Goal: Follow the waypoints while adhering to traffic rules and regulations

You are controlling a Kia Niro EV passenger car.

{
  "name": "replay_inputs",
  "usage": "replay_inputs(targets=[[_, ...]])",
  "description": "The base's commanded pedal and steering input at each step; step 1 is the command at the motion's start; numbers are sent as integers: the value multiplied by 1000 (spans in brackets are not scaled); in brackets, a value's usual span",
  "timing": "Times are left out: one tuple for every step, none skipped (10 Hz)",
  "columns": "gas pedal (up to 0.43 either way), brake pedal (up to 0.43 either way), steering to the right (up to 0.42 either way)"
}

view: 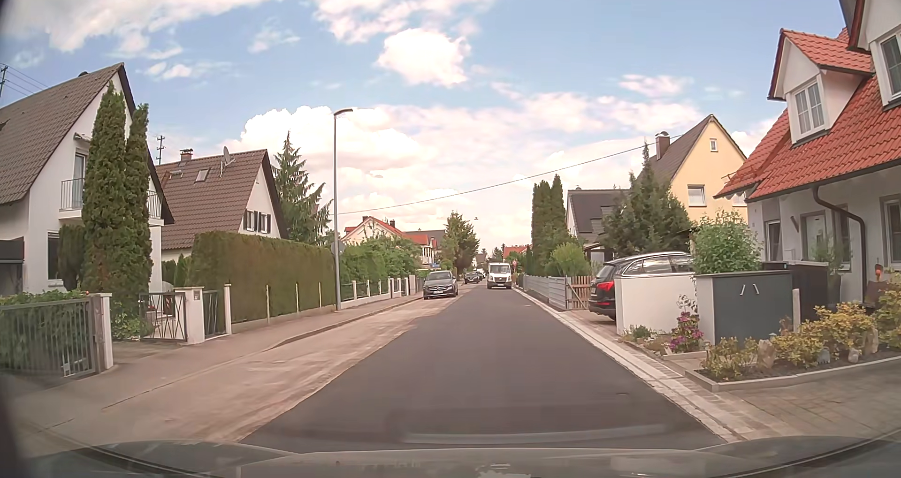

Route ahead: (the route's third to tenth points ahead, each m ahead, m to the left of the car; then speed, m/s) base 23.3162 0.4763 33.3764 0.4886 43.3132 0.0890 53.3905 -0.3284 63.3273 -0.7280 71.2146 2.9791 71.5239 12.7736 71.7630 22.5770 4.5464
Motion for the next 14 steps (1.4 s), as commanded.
replay_inputs(targets=[[59, 24, 5], [59, 18, 6], [59, 18, 10], [59, 18, 14], [39, 24, 21], [39, 18, 25], [39, 18, 26], [39, 18, 25], [39, 18, 24], [39, 18, 21], [39, 18, 18], [39, 18, 11], [39, 24, 8], [39, 18, 7]])
